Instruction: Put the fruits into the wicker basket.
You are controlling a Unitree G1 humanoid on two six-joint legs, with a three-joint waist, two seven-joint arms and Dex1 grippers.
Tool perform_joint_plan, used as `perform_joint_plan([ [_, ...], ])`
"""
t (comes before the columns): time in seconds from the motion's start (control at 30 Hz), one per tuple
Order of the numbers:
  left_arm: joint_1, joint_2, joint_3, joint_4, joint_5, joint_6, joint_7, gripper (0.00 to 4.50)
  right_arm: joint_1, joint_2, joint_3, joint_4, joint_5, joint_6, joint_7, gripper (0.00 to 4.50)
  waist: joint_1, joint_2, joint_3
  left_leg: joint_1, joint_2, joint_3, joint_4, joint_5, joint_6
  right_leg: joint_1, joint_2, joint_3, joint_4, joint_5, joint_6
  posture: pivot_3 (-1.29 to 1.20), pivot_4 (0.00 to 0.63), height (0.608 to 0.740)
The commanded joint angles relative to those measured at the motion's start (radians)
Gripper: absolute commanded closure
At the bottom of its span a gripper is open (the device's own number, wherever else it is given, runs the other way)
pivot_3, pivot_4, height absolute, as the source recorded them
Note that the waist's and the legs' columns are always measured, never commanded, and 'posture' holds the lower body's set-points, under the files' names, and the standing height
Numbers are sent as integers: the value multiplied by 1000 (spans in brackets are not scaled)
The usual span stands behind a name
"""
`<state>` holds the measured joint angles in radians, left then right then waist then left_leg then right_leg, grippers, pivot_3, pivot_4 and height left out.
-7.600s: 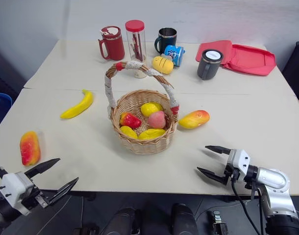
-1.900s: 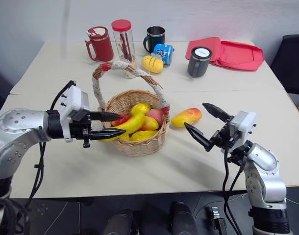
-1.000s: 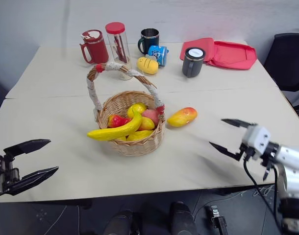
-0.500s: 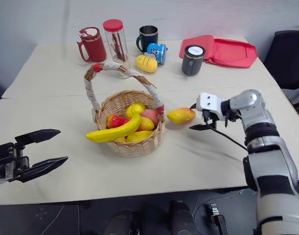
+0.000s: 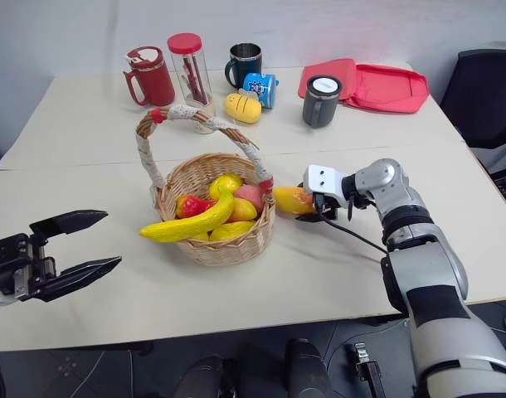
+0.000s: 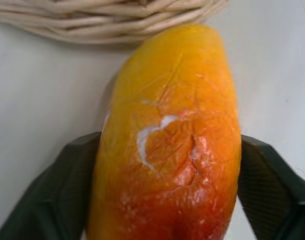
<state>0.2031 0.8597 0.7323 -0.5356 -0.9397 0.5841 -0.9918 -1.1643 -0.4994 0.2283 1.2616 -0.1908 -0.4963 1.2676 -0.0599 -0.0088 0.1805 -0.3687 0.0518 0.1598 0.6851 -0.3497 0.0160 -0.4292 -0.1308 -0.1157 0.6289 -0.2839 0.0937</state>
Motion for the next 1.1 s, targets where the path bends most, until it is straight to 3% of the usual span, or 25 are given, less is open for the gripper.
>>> perform_joint_plan([
  [0.03,-16,13,-15,-14,-24,7,2,0,-17,-24,-67,-9,62,-1,59,1421,0,0,0,0,0,0,0,0,0,0,0,0,0,0,0,0,150,740],
  [0.17,-35,-2,-65,-5,-4,-6,2,0,18,-88,-96,-42,89,25,127,1421,4,0,0,0,0,-1,0,0,0,1,0,0,0,0,0,0,150,740],
  [0.27,-16,-34,-95,7,9,-21,-5,0,126,-143,-163,-199,217,113,286,1421,4,0,0,0,0,-1,0,0,0,1,0,0,-1,0,0,0,150,740],
  [0.33,-4,-49,-111,29,32,-38,-24,0,244,-205,-172,-409,304,229,338,1421,7,0,0,-1,0,-2,0,0,0,1,0,0,-2,0,0,0,150,740],
  [0.43,-19,-40,-119,73,52,-60,-50,0,481,-368,-140,-910,562,534,347,1421,10,1,1,-1,-1,-2,0,0,0,1,0,-2,-1,0,0,0,150,740],
  [0.47,-26,-36,-117,84,56,-66,-58,0,534,-373,-165,-1063,633,645,344,1421,14,2,1,-2,0,-3,0,0,0,0,0,-2,-1,0,0,0,150,740],
  [0.53,-22,-34,-101,89,41,-50,-51,0,597,-359,-188,-1346,807,871,224,1421,14,3,2,0,0,-3,0,0,-1,0,0,-1,-1,0,0,0,150,740],
  [0.6,5,-42,-82,86,45,-51,-51,0,603,-330,-161,-1521,871,1040,76,1421,4,3,1,4,2,-4,1,-1,-3,0,0,-1,-1,2,-3,0,150,740],
  [0.67,10,-46,-86,86,50,-51,-42,0,575,-305,-121,-1578,835,1126,-20,1421,7,2,1,9,2,-7,0,-2,-5,2,1,-1,-1,2,-5,0,150,740],
  [0.77,49,-62,-64,81,53,-52,-27,0,411,-121,-48,-1637,867,1356,-267,1421,5,1,0,9,1,-7,0,-2,-5,1,1,0,-1,1,-6,0,150,740],
  [0.93,38,-52,-50,95,39,-41,-17,0,260,3,63,-1564,779,1378,-318,1421,28,-1,-1,-4,-1,-10,0,-1,-5,-11,3,2,6,1,-8,0,150,740],
  [1.1,43,-58,-37,87,27,-35,-2,0,200,91,116,-1472,692,1345,-366,1421,30,-4,-3,-5,-5,-5,1,-2,0,-12,1,-1,4,3,-4,0,150,740],
])
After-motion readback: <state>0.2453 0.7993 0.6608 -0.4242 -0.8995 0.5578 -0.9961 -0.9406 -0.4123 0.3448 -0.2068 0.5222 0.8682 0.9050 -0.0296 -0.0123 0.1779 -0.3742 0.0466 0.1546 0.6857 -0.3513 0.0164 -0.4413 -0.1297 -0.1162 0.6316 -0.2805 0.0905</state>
